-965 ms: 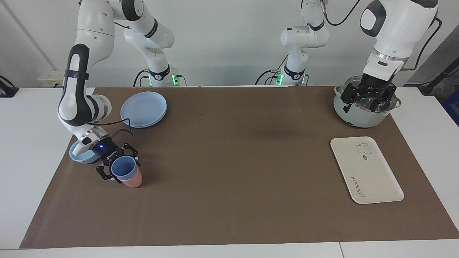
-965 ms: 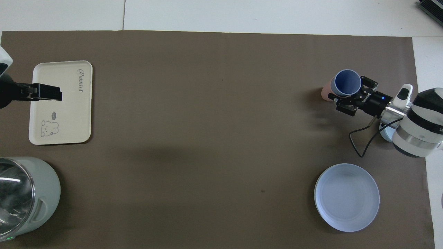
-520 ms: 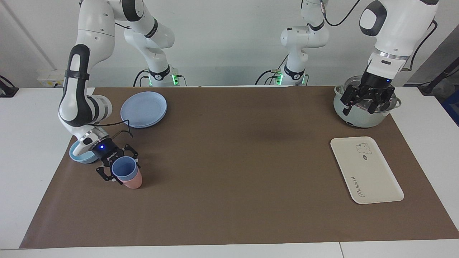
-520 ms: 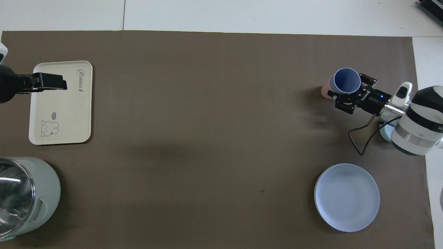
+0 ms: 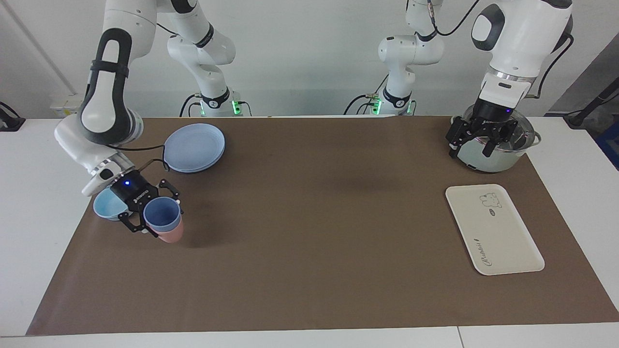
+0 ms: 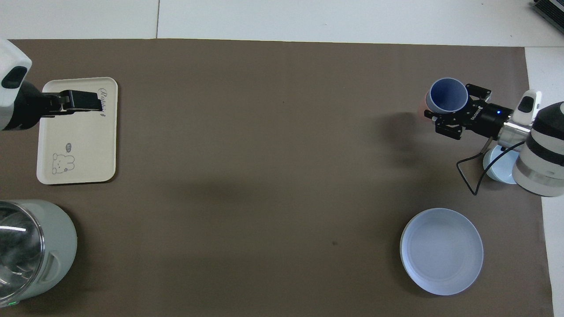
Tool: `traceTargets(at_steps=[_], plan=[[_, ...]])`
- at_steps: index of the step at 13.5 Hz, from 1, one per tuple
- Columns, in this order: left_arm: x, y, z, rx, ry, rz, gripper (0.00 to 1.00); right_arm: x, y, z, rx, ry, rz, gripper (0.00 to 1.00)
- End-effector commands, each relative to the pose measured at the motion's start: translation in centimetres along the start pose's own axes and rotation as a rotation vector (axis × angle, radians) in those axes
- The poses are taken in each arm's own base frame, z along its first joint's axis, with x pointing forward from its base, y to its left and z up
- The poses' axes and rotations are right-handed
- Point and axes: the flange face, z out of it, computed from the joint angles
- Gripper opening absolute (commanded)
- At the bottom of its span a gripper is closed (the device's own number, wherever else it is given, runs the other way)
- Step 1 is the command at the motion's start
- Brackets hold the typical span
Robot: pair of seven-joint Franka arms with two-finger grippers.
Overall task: Place cup on tray
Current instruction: 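Grasp the nested cups with the right gripper and lift them, then carry the cups toward the left gripper while the left gripper reaches them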
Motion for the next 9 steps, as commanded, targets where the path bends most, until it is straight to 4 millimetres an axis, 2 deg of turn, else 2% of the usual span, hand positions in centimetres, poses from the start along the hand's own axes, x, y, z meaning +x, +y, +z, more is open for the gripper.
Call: traceTargets(at_steps=[1, 3, 4, 5, 7, 9], plan=[[-1.7, 0.6, 0.5, -0.014, -0.024, -0.004, 1.00, 4.1, -3.0, -1.7, 0.003, -0.087, 0.017, 0.00], [-1.9, 2.7, 2.1, -0.092, -0.066, -0.026, 0.99, 8.5, -5.9, -1.1, -0.004, -0.210, 0.010, 0.00], [-1.6, 3.5, 3.2, -0.161, -0.091, -0.088, 0.90, 10.9, -8.0, 0.0, -0.007, -0.276, 0.013, 0.00], [-1.2, 5.0, 4.3, -0.224, -0.113, -0.144, 0.88, 12.8, -9.9, 1.1, -0.017, -0.336, 0.005, 0.00], [-0.6, 9.5, 6.4, -0.346, -0.095, -0.257, 0.88, 15.8, -14.2, 3.9, -0.043, -0.448, -0.034, 0.00], [0.5, 15.4, 8.9, -0.485, -0.106, -0.376, 0.84, 17.9, -17.7, 5.7, -0.068, -0.518, -0.066, 0.00]])
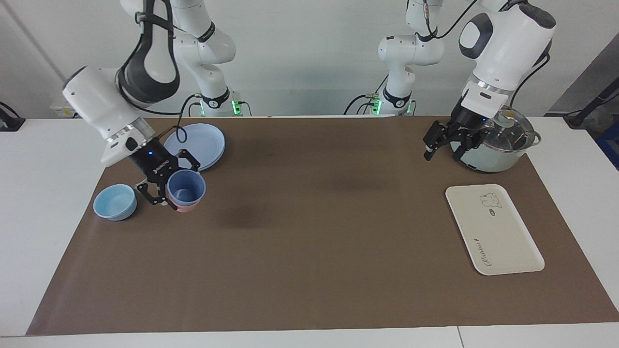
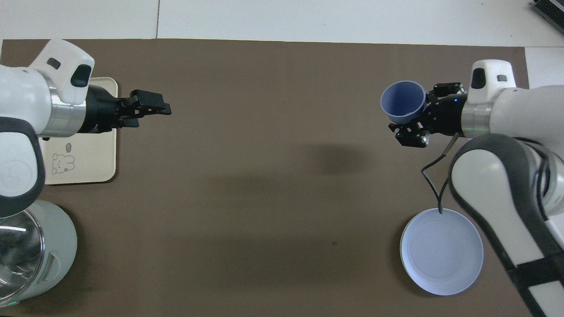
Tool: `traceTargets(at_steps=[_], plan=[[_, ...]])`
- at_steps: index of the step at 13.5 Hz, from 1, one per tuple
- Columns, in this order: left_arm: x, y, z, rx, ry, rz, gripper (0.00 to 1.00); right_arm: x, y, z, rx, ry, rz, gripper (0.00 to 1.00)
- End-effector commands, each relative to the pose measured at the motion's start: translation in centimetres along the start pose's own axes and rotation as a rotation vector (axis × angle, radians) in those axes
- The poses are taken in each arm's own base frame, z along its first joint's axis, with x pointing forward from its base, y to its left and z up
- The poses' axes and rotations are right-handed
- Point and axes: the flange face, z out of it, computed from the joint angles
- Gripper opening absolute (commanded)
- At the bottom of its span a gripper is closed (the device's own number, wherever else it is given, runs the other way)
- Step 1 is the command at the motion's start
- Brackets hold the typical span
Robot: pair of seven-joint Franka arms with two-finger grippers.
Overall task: Place cup on tray
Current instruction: 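Carry the cups toward the left gripper while the left gripper reaches them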
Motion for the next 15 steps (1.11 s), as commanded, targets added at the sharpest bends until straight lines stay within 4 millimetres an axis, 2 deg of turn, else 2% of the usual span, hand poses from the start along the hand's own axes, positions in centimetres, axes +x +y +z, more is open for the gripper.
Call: traceTargets(at_steps=[1, 3, 4, 6, 9, 11, 13, 15], plan=[[0.4, 5.2, 5.3, -0.156, -0.005, -0.140, 0.79, 3.0, -2.9, -0.3, -0.053, -0.089, -0.013, 0.00], [-1.3, 8.4, 6.9, -0.237, 0.024, -0.148, 0.64, 5.5, -5.5, -0.9, -0.081, -0.153, 0.004, 0.00], [-2.8, 10.2, 8.8, -0.260, 0.016, -0.143, 0.58, 6.4, -6.7, -1.1, -0.089, -0.168, 0.018, 0.00], [-4.4, 11.9, 11.2, -0.274, 0.019, -0.162, 0.51, 7.2, -8.0, -1.0, -0.083, -0.169, 0.022, 0.00], [-5.9, 14.1, 11.3, -0.294, -0.023, -0.136, 0.46, 7.6, -8.1, -1.3, -0.085, -0.162, 0.019, 0.00], [-6.6, 14.4, 11.7, -0.275, -0.077, -0.121, 0.43, 7.5, -8.0, -1.0, -0.083, -0.166, 0.020, 0.00], [-7.7, 15.7, 11.8, -0.287, -0.105, -0.100, 0.43, 7.5, -8.0, -1.0, -0.084, -0.166, 0.020, 0.00], [-7.9, 16.4, 11.5, -0.305, -0.122, -0.103, 0.41, 7.5, -8.0, -0.9, -0.084, -0.165, 0.020, 0.00]])
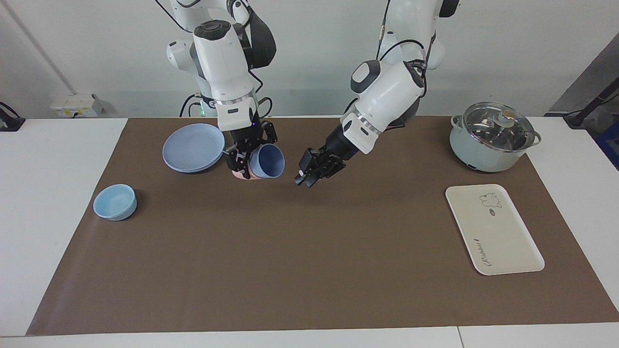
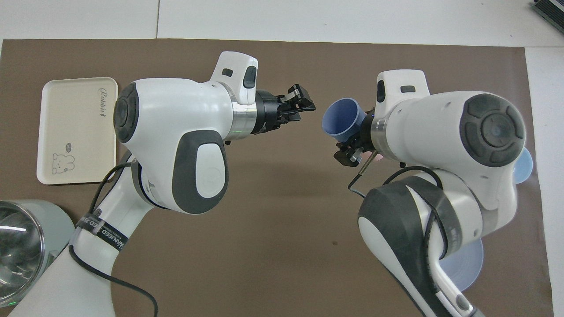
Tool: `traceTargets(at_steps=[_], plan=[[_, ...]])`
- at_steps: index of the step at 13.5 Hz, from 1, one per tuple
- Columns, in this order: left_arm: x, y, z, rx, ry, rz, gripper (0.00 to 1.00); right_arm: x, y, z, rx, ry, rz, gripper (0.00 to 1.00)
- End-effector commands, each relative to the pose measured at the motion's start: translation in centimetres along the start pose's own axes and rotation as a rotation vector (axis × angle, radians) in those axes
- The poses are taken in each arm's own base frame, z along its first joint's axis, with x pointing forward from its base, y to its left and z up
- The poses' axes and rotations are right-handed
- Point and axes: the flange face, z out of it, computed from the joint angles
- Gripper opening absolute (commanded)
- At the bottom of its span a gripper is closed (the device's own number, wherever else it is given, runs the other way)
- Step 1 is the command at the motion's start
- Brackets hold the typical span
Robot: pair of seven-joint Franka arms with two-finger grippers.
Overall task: Place cup on tray
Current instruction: 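Carry the cups toward the left gripper while the left gripper reaches them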
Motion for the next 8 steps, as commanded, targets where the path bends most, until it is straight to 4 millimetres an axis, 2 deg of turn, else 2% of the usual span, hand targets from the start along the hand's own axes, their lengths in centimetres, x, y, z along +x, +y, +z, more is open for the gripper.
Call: traceTargets(at_steps=[1, 4, 5, 6, 7, 8], plan=[[0.0, 1.4, 0.1, -0.046, -0.039, -0.026, 0.38, 0.4, 0.4, -0.1, -0.016, -0.013, 0.009, 0.00], [-1.7, 2.5, 0.9, -0.049, -0.062, -0.002, 0.36, 0.2, 0.4, 0.1, -0.015, -0.017, 0.010, 0.00], [-3.3, 2.9, 2.0, -0.040, -0.087, 0.022, 0.36, 0.2, 0.4, 0.1, -0.015, -0.017, 0.010, 0.00], [-4.0, 2.9, 2.5, -0.027, -0.089, 0.040, 0.36, 0.2, 0.4, 0.1, -0.015, -0.017, 0.010, 0.00], [-4.0, 2.8, 2.6, -0.012, -0.082, 0.059, 0.36, 0.2, 0.4, 0.1, -0.015, -0.017, 0.010, 0.00], [-4.1, 2.7, 2.7, 0.004, -0.075, 0.079, 0.29, 0.2, 0.4, 0.1, -0.015, -0.017, 0.010, 0.00]])
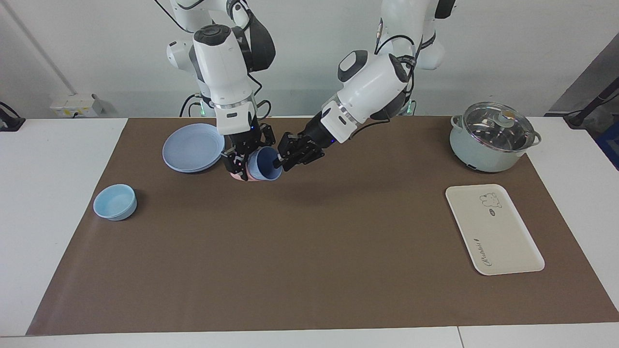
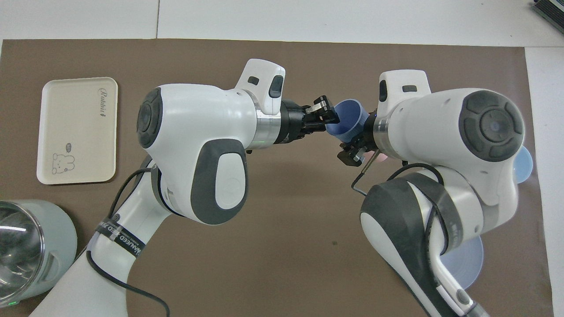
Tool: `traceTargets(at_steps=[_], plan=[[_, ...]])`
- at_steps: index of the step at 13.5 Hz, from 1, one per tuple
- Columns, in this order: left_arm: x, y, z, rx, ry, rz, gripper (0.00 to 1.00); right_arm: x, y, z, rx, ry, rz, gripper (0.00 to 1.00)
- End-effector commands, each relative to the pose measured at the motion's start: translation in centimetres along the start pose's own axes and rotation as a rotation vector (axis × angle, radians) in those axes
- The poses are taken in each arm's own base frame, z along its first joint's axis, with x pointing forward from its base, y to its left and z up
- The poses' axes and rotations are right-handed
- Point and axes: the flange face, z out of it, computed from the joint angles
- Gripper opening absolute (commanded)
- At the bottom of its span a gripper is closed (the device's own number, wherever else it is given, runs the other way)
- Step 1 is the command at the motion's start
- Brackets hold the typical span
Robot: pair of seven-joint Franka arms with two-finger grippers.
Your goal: Place cup on tray
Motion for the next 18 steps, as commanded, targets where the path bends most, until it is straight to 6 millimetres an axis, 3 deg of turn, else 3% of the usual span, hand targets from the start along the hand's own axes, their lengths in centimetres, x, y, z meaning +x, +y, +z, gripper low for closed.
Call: traceTargets(at_steps=[1, 3, 5, 8, 10, 13, 15, 16, 18], plan=[[-0.7, 0.1, 1.0, 0.035, -0.006, 0.042, 0.21, 0.7, -0.1, -0.3, -0.015, 0.006, 0.004, 0.00], [-1.1, 0.0, 1.1, 0.040, -0.010, 0.046, 0.19, 0.6, -0.1, -0.2, -0.014, 0.004, 0.004, 0.00], [-1.1, 0.0, 1.2, 0.043, -0.016, 0.044, 0.01, 0.6, -0.1, -0.3, -0.015, 0.006, 0.004, 0.00], [-0.8, 0.0, 0.9, 0.043, -0.020, 0.036, 0.00, 0.6, -0.2, -0.2, -0.014, 0.004, 0.005, 0.00], [0.0, 1.1, -0.6, 0.038, -0.030, 0.039, 0.00, 0.5, -0.1, -0.2, -0.014, 0.003, 0.006, 0.00], [4.3, 1.0, -6.3, 0.064, -0.028, 0.033, 0.00, 0.5, -0.1, -0.1, -0.014, 0.003, 0.006, 0.00], [7.2, 0.5, -11.4, 0.122, -0.008, 0.055, 0.00, 0.4, -0.1, -0.1, -0.014, 0.003, 0.006, 0.00], [8.6, -0.4, -13.5, 0.147, 0.006, 0.058, 0.00, 0.4, 0.0, -0.1, -0.011, 0.004, 0.015, 0.00], [11.8, -3.7, -18.2, 0.253, 0.093, 0.064, 0.00, -1.2, 3.1, -0.1, -0.014, 0.013, 0.070, 0.00]])
